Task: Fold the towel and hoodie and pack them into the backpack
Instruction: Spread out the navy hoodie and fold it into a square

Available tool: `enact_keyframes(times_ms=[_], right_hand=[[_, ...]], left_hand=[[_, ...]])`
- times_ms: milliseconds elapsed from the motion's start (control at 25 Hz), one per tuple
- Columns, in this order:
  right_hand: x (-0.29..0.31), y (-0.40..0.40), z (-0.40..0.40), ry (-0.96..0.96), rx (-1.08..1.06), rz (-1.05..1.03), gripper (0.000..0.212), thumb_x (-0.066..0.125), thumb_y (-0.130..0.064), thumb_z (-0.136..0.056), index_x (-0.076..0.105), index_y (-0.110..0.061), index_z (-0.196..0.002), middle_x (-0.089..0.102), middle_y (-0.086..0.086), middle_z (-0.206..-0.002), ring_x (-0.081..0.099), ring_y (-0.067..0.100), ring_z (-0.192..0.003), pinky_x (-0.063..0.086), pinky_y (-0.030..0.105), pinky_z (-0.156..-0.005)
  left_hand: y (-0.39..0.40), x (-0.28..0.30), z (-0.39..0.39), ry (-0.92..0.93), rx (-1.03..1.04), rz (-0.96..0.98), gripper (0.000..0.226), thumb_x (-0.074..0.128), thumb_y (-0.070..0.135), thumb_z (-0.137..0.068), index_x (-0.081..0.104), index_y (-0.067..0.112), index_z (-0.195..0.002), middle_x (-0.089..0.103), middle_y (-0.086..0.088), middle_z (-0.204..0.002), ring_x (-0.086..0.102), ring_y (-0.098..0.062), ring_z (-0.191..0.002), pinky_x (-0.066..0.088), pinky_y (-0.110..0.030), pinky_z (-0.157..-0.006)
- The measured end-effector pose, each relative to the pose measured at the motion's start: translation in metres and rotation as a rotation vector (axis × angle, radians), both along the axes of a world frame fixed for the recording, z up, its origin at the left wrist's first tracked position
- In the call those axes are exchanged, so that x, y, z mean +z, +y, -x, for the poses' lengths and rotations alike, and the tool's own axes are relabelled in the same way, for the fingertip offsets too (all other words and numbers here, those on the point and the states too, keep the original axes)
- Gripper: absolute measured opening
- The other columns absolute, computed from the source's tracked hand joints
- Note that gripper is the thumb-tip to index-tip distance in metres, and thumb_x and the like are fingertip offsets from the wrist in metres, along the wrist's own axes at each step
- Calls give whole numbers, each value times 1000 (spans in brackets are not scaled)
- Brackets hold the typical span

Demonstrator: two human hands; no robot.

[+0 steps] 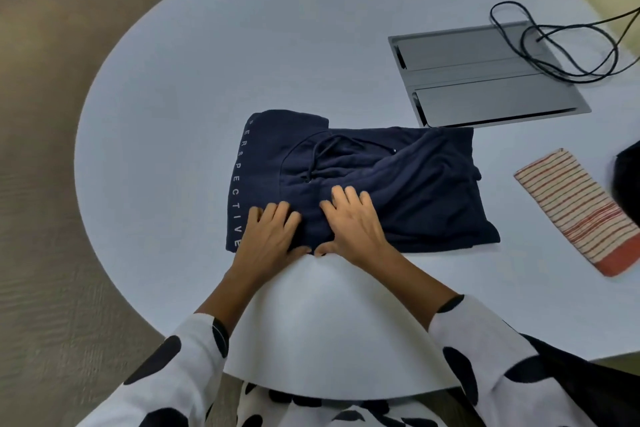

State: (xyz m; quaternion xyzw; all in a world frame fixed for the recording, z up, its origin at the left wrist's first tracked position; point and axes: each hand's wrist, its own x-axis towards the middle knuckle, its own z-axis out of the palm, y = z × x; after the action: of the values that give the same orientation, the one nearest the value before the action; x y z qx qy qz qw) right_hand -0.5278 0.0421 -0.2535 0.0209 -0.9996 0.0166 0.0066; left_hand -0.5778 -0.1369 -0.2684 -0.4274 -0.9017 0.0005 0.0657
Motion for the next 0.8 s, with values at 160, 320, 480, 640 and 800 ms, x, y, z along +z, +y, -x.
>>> enact_keyframes(times_ms=[160, 320, 480, 640, 800], right_hand=[[9, 16, 13, -25, 169, 45, 50, 84, -55, -53, 66, -14, -76, 58, 6, -95, 55, 25, -93, 39, 51, -91], [6, 19, 8, -196, 172, -39, 65, 73, -66, -56, 60, -15, -94, 59, 5, -95, 54, 24, -93, 35, 57, -93], [6, 28, 14, -87, 257, 35, 25, 79, -28, -68, 61, -14, -79, 66, 2, -74, 62, 24, -72, 34, 51, -93], [45, 54, 35, 227, 225, 213, 25, 66, 1, -58, 49, -15, -69, 54, 1, -62, 53, 25, -59, 40, 39, -76], [51, 63, 37, -70, 205, 399, 52, 79, -14, -64, 55, -15, -109, 54, 7, -108, 53, 27, -99, 45, 36, -84]], left_hand=[[20, 14, 4, 65, -29, -221, 32, 45, 32, -92, 50, 14, -66, 50, -2, -58, 45, -20, -50, 33, -32, -57], [16, 14, 8, -62, -20, -119, 54, 47, 69, -78, 55, 16, -87, 56, -4, -92, 52, -21, -80, 41, -35, -69], [14, 6, 0, -91, 114, -51, 91, 62, 68, -68, 39, 13, -137, 37, -19, -144, 40, -31, -131, 38, -53, -97], [40, 18, 10, -78, 184, -68, 94, 61, 55, -76, 26, 3, -145, 34, -22, -149, 34, -33, -138, 31, -58, -105], [53, 14, 17, -35, 168, -144, 62, 55, 14, -84, 34, -3, -140, 47, -22, -140, 49, -34, -128, 38, -54, -104]])
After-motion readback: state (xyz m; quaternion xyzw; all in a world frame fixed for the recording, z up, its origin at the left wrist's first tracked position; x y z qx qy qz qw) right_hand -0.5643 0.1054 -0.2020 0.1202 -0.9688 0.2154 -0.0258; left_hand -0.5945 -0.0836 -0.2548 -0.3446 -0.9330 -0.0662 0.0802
